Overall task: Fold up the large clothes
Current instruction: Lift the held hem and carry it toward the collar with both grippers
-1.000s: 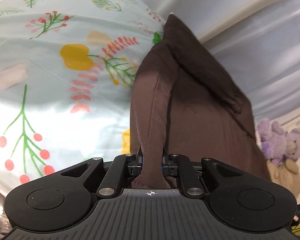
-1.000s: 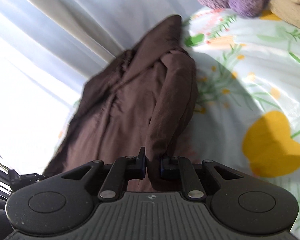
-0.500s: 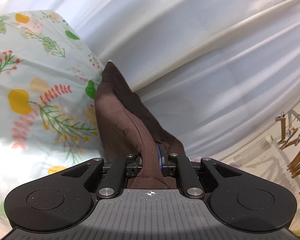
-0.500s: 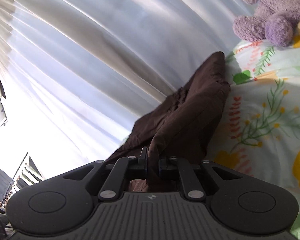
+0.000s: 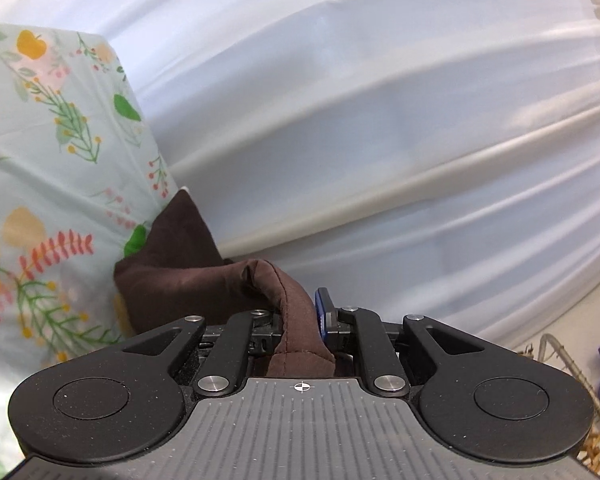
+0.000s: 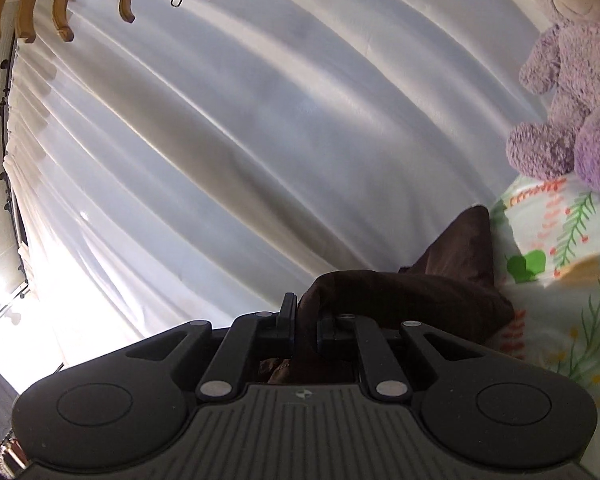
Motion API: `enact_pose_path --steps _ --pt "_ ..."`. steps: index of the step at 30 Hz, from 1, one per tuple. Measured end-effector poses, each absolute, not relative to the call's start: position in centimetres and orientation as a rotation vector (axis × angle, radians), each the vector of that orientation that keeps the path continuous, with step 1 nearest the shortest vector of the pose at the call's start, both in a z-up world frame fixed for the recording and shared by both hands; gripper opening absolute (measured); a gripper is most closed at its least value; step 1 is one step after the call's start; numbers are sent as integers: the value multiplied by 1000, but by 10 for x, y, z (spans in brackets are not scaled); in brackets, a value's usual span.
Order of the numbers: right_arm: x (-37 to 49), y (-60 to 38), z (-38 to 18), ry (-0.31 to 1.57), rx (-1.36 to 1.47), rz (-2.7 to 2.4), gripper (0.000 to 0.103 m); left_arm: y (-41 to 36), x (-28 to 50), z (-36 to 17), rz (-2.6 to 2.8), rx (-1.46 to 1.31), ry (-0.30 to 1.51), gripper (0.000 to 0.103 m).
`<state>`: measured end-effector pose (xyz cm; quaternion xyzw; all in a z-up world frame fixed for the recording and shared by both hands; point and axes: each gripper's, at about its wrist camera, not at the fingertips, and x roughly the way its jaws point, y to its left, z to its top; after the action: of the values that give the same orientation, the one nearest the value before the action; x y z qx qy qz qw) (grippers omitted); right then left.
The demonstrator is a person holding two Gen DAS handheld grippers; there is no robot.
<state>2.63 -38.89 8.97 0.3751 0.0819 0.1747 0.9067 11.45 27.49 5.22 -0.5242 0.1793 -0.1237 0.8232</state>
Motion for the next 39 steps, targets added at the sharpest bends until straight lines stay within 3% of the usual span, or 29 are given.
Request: enact_pose_path --steps 13,20,29,35,39 --pt "207 -409 110 172 790 -19 9 281 321 54 -225 -1131 444 17" --pt "276 -415 81 249 739 -137 9 277 409 6 -164 -1096 553 18" --pt "330 -415 28 361 659 -229 9 276 457 -77 -54 -1102 695 23" --pt "336 -416 16 384 637 -219 10 290 457 -98 -97 -1216 690 36" --pt "333 -423 17 373 703 -204 17 298 451 -96 -108 -1262 650 51"
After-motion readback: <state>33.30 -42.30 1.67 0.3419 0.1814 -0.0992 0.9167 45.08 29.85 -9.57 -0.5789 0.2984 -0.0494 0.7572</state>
